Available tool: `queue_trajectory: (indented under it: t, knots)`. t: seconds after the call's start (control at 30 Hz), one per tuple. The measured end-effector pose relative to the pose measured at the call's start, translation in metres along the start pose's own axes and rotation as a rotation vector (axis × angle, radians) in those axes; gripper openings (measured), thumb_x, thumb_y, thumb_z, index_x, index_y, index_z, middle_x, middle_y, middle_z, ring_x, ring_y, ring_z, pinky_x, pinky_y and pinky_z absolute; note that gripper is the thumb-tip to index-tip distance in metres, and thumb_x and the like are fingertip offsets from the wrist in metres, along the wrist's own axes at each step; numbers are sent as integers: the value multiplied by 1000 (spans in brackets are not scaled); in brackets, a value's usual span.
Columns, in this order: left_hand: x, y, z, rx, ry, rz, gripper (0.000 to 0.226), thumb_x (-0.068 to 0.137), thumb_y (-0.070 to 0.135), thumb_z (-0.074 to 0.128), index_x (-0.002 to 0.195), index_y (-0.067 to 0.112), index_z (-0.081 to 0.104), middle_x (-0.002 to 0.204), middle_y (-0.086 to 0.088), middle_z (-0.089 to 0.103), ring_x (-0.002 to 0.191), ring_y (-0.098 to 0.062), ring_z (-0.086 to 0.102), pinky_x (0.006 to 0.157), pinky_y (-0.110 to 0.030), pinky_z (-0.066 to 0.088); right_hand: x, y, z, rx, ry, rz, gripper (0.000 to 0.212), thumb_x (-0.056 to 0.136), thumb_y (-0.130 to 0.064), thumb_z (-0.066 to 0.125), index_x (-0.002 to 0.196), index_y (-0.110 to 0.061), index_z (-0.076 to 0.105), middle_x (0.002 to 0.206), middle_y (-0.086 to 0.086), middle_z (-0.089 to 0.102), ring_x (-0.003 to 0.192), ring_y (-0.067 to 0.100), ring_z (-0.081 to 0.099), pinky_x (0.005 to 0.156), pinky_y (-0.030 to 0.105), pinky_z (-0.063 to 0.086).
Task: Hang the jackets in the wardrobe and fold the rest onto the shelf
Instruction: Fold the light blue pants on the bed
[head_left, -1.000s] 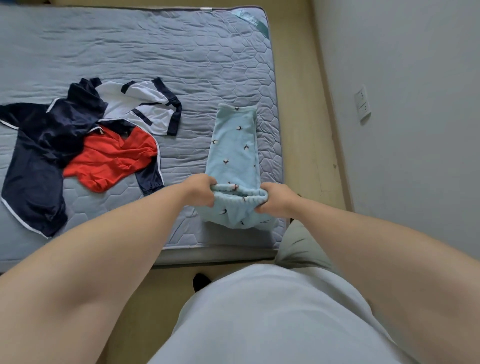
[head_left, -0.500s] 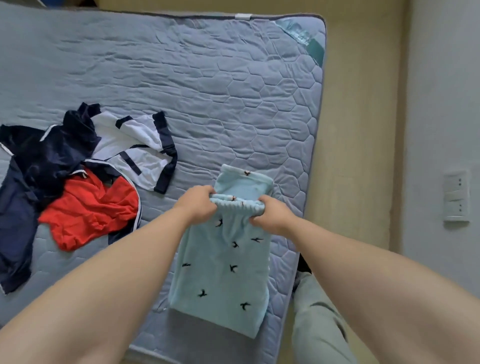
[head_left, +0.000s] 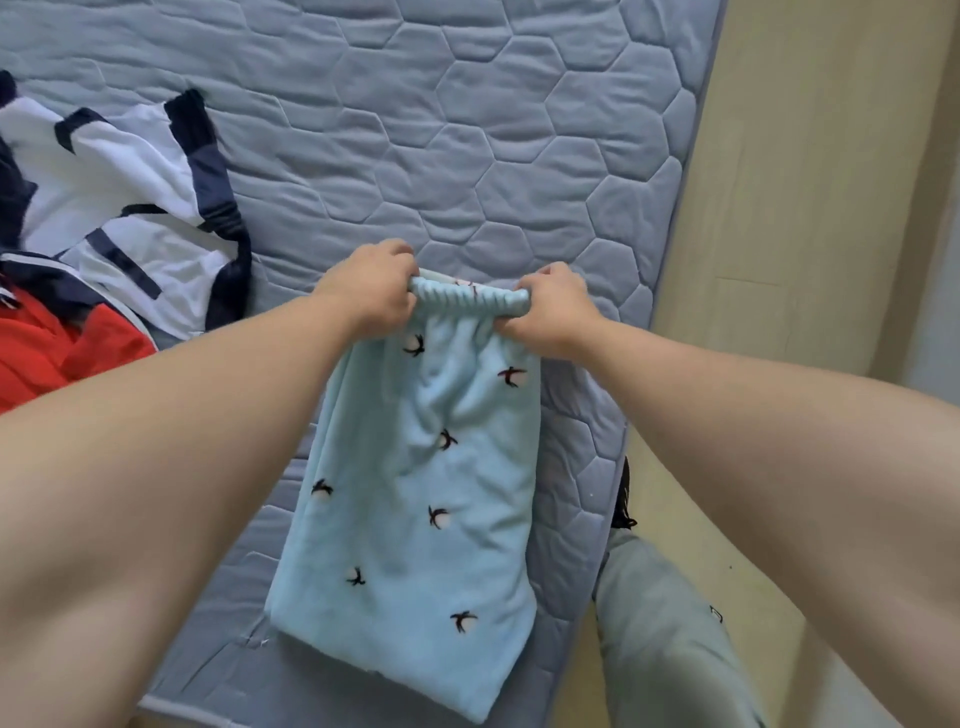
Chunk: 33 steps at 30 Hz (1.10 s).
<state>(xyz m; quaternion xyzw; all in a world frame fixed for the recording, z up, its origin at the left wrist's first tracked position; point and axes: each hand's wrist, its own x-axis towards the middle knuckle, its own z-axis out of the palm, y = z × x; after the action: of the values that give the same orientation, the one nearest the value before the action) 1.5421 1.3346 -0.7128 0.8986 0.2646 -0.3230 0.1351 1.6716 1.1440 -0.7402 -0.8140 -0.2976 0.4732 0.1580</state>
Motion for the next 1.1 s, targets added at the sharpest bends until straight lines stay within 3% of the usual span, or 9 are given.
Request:
queue_trajectory:
  t: [0.13,0.23,0.33,0.47,0.53,0.63,0.8,1.0,1.1]
  knots:
    - [22,-5,0,-23,-45,-25,21,94,22,51,112,13,58,122,-13,59,111,-33,55,80,-35,40,17,4,0,126,-30,30,31,87,-32,65,109,-11,62,110,5,62,105,25,60,83,37,51]
    - [35,-4,5,-43,-109,-36,27,90,20,57,116,15,56,121,-12,62,108,-33,56,79,-32,38,25,5,0,84,-90,61,26,89,-25,63,111,-12,56,105,3,60,93,21,58,67,32,43]
    - [44,1,7,-55,-203,-75,45,78,16,61,120,24,50,118,-6,62,99,-27,55,75,-34,44,33,2,0,31,-163,86,42,79,-21,73,113,-14,50,106,4,57,83,16,55,60,30,43]
    - [49,17,4,242,-331,32,59,67,21,70,123,27,54,102,0,56,95,-28,55,73,-33,43,37,-9,-6,-93,-274,87,65,65,-24,85,123,-13,56,111,4,61,92,22,61,76,34,56]
    - [48,23,2,345,-367,32,47,64,21,71,110,26,61,96,1,57,93,-28,59,72,-34,47,39,-15,-11,-192,-320,90,58,57,-27,89,110,-12,70,105,6,70,91,26,68,84,40,60]
    - [44,25,-4,419,-382,39,40,67,19,72,106,22,61,99,-2,61,95,-29,63,76,-36,52,36,-29,-19,-283,-328,69,48,51,-29,91,93,-12,75,93,7,73,83,29,71,75,38,62]
    - [18,16,-11,439,-274,140,49,72,35,80,103,22,45,83,5,48,84,-26,54,72,-36,47,7,-49,-16,-430,-292,-21,37,66,-26,85,92,-11,65,89,3,65,76,23,62,62,28,48]
    - [-69,0,-25,438,-1,241,55,68,45,79,100,22,40,96,-2,60,90,-30,59,73,-38,37,-61,-75,-6,-514,-161,-84,27,75,-27,73,94,-11,64,77,1,56,63,16,51,47,26,38]
    - [-125,-12,-18,316,179,161,68,66,44,82,118,22,44,118,-5,57,110,-30,54,89,-44,39,-96,-97,2,-531,-109,-108,26,74,-27,72,93,-9,66,76,2,57,61,18,51,47,26,36]
